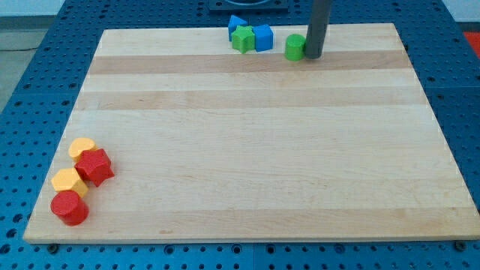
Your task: Push the green circle to the bottom of the blue cube
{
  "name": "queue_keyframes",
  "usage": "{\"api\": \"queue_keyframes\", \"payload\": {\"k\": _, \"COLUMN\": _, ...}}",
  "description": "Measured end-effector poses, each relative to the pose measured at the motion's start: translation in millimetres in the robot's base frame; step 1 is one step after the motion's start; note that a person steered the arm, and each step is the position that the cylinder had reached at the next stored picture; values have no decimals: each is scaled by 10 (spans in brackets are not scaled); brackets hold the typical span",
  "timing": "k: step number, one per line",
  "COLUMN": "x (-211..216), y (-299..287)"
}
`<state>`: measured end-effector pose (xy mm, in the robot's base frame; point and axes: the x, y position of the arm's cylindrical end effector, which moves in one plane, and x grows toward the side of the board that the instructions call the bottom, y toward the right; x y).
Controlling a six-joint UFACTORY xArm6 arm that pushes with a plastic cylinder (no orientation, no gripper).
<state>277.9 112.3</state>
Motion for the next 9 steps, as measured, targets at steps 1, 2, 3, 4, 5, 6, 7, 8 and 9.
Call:
{"api": "queue_keyframes", "payload": {"k": 1, "x": 0, "y": -95}}
{"api": "queue_keyframes", "payload": {"k": 2, "x": -8, "y": -51}}
{"api": "queue_keyframes", "payload": {"k": 3, "x": -97, "y": 29}}
{"api": "queue_keyframes", "payload": {"k": 4, "x": -101, "y": -48}}
{"api": "queue_keyframes", "payload": {"k": 5, "x": -101, "y": -187}}
{"api": "queue_keyframes", "payload": {"k": 6, "x": -101, "y": -289}}
{"api": "queue_keyframes", "payload": {"k": 7, "x": -101, "y": -345}}
{"api": "queue_keyframes", "payload": {"k": 8, "x": -101, "y": -372}}
{"api": "queue_keyframes", "payload": {"k": 9, "x": -101, "y": -433}}
